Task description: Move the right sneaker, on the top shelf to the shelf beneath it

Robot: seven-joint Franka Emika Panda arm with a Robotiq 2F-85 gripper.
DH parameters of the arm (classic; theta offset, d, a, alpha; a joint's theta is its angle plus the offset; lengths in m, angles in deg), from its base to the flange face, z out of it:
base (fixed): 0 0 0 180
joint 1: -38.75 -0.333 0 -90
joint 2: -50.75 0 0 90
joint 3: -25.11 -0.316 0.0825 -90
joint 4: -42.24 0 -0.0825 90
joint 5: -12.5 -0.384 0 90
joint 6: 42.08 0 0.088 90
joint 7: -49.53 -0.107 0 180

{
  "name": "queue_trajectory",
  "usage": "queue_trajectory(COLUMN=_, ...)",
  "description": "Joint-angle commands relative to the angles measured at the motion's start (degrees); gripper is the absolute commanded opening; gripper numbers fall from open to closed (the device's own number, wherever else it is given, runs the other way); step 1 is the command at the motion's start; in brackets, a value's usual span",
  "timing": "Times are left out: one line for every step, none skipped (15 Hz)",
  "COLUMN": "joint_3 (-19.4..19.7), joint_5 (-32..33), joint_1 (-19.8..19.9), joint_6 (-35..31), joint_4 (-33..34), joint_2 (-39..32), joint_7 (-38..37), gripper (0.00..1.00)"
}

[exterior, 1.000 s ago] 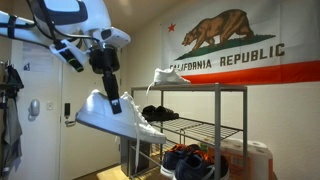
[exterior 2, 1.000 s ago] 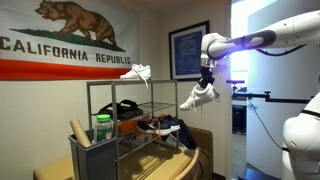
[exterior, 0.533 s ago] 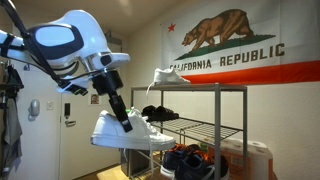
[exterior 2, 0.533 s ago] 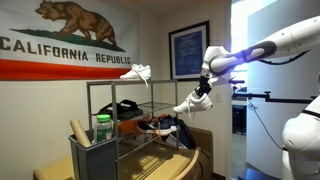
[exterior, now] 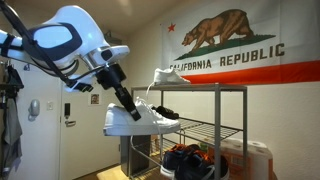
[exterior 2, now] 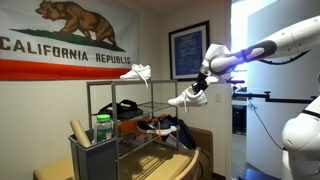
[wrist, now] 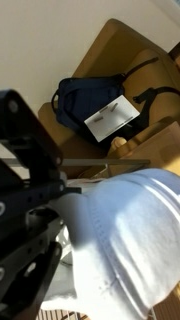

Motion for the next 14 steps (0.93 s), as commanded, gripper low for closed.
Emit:
queue_trajectory(joint_3=-2.07, joint_5=-1.56, joint_1=1.83, joint_6=-6.17, joint_4=0.16, joint_2=-0.79, joint_7=-3.02, gripper=0.06)
queue_trajectory(joint_3=-2.37, joint_5=-1.69, joint_1=2.05, joint_6=-7.49, joint_4=0.33, joint_2=-1.42, joint_7=-3.88, gripper=0.06)
queue_trajectory(joint_3=-2.72, joint_5=-1.60, joint_1=2.50, joint_6=-9.23, joint_4=0.58, joint_2=-2.37, joint_7=-4.83, gripper=0.06)
queue_trajectory(joint_3=-3.14, joint_5=-1.43, joint_1=2.95, joint_6=-11.09, joint_4=0.67, joint_2=-3.34, joint_7=-5.93, gripper=0.06)
queue_trajectory(joint_3=-3.45, joint_5=-1.46, joint_1=3.36, joint_6=-12.89, joint_4=0.79, joint_2=-4.41, joint_7=-6.90, gripper=0.06)
queue_trajectory(joint_3=-3.84, joint_5=-1.45, joint_1=3.92, joint_6=-14.78, joint_4=0.94, joint_2=-5.68, joint_7=-8.02, gripper=0.06)
queue_trajectory(joint_3=-4.21, joint_5=-1.36, joint_1=4.53, joint_6=-16.93, joint_4=1.11, joint_2=-7.15, joint_7=-9.17, gripper=0.06)
queue_trajectory(joint_3=-4.52, joint_5=-1.43, joint_1=4.97, joint_6=-18.68, joint_4=1.38, joint_2=-8.51, joint_7=-10.10, gripper=0.06)
queue_trajectory(joint_3=-4.95, joint_5=-1.42, joint_1=5.52, joint_6=-20.66, joint_4=1.60, joint_2=-10.04, joint_7=-11.19, gripper=0.06)
queue_trajectory(joint_3=-5.45, joint_5=-1.25, joint_1=6.12, joint_6=-22.35, joint_4=1.82, joint_2=-11.44, joint_7=-12.15, gripper=0.06)
queue_trajectory(joint_3=-5.95, joint_5=-1.13, joint_1=6.65, joint_6=-24.10, joint_4=2.21, joint_2=-13.08, joint_7=-13.15, gripper=0.06)
queue_trajectory(joint_3=-6.41, joint_5=-1.12, joint_1=7.00, joint_6=-25.57, joint_4=2.70, joint_2=-14.63, joint_7=-13.90, gripper=0.06)
queue_trajectory(joint_3=-7.06, joint_5=-0.80, joint_1=7.63, joint_6=-26.63, joint_4=3.20, joint_2=-15.97, joint_7=-15.00, gripper=0.06)
queue_trajectory(joint_3=-7.67, joint_5=-0.49, joint_1=8.12, joint_6=-27.53, joint_4=3.89, joint_2=-17.30, joint_7=-15.99, gripper=0.06)
